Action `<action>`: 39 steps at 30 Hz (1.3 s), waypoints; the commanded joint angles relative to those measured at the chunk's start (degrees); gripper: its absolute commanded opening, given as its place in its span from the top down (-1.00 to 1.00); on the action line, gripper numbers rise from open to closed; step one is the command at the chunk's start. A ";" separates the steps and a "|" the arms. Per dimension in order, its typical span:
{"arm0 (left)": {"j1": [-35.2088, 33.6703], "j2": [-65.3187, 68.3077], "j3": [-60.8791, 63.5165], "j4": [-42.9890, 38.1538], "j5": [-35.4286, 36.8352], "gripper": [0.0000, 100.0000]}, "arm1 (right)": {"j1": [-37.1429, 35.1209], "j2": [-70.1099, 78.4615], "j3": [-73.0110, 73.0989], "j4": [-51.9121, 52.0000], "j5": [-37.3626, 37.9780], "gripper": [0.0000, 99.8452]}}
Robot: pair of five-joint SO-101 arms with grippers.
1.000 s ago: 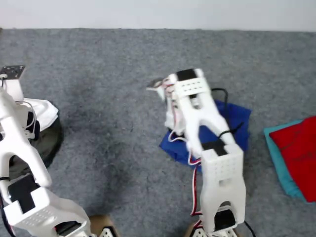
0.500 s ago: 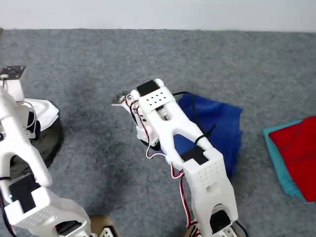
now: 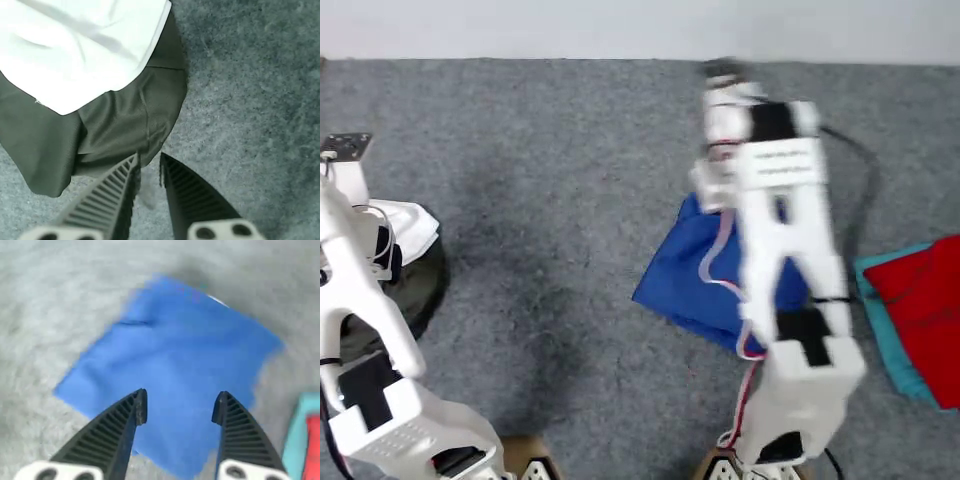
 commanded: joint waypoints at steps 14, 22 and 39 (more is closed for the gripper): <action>-0.18 -3.25 -0.22 1.67 -0.62 0.88 | 14.02 -8.48 38.68 -5.23 4.92 -0.05; 0.09 -3.25 -0.22 1.67 -0.62 0.88 | 8.92 -6.37 47.03 -18.24 4.57 -0.04; -0.09 -3.34 -0.22 1.67 -0.62 0.88 | 8.04 8.31 29.10 -14.81 7.30 0.90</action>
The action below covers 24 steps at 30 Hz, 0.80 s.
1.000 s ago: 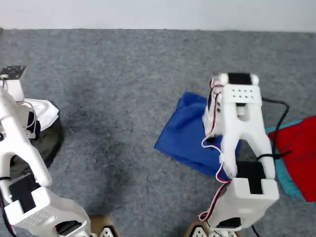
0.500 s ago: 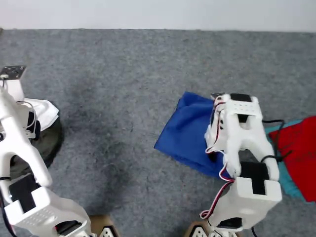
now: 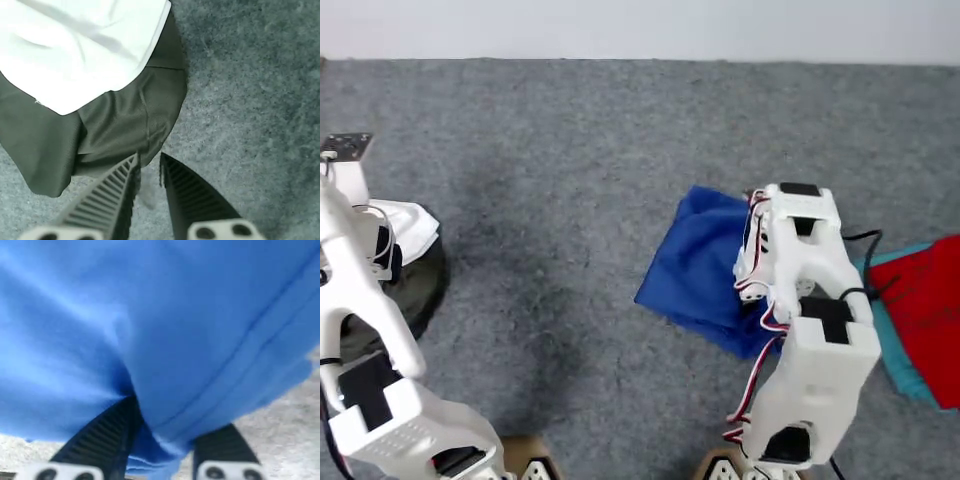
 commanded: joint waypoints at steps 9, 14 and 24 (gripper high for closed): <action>-0.18 -3.34 -0.22 1.67 -0.62 0.88 | -1.01 -4.97 -19.78 8.66 1.58 0.97; -0.18 -3.34 -0.22 1.67 -0.62 0.88 | 1.71 -9.36 -29.10 12.62 1.67 0.97; -0.26 -3.34 -0.22 1.67 -0.62 0.88 | 21.14 -16.04 -32.88 14.81 6.77 0.98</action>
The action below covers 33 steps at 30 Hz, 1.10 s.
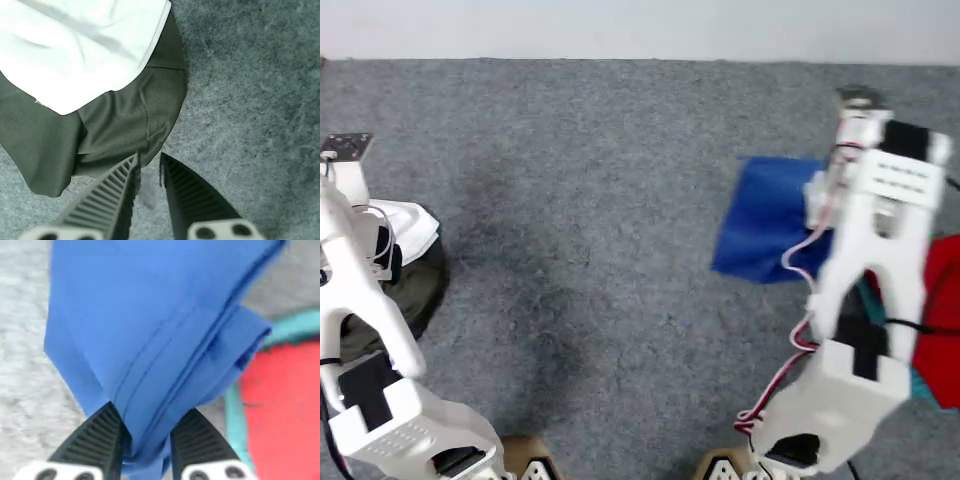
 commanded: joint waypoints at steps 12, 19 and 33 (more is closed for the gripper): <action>-0.18 -3.25 -0.22 1.67 -0.70 0.88 | 35.82 -13.41 -2.99 -1.80 16.79 0.98; -0.18 -3.25 -0.22 1.67 -3.87 0.88 | 48.40 -8.84 0.53 -1.54 22.42 0.98; -0.09 -3.25 -0.22 1.67 -3.87 0.88 | 46.37 -5.23 -2.90 -0.75 23.56 0.59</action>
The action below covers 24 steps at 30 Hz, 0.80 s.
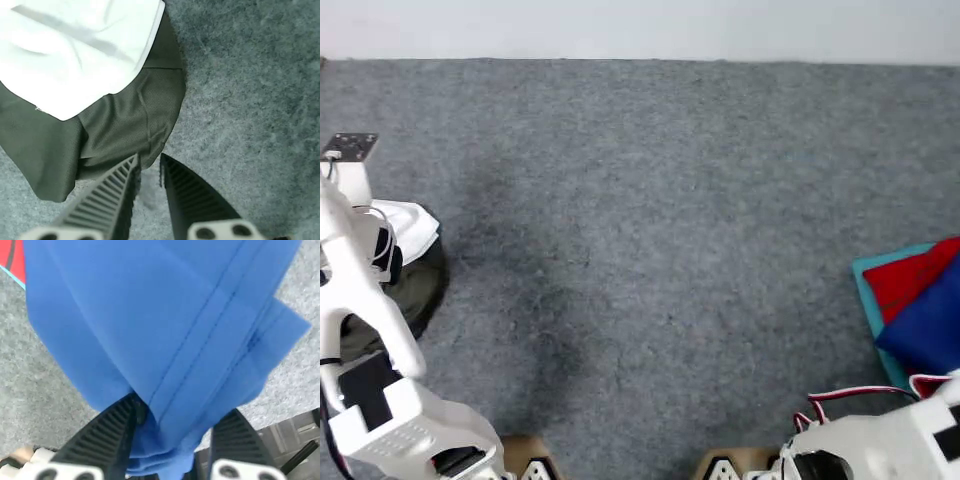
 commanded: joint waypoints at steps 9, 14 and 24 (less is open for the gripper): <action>-0.18 -3.25 -0.22 1.67 -0.62 0.88 | -8.66 -8.04 -21.98 -0.40 -3.96 0.59; -0.26 -3.34 -0.22 1.67 -0.62 0.88 | -6.99 -7.96 -22.15 1.54 -4.13 0.59; -0.26 -3.34 -0.22 1.67 -0.62 0.88 | -23.25 1.63 -7.82 2.24 -14.51 0.59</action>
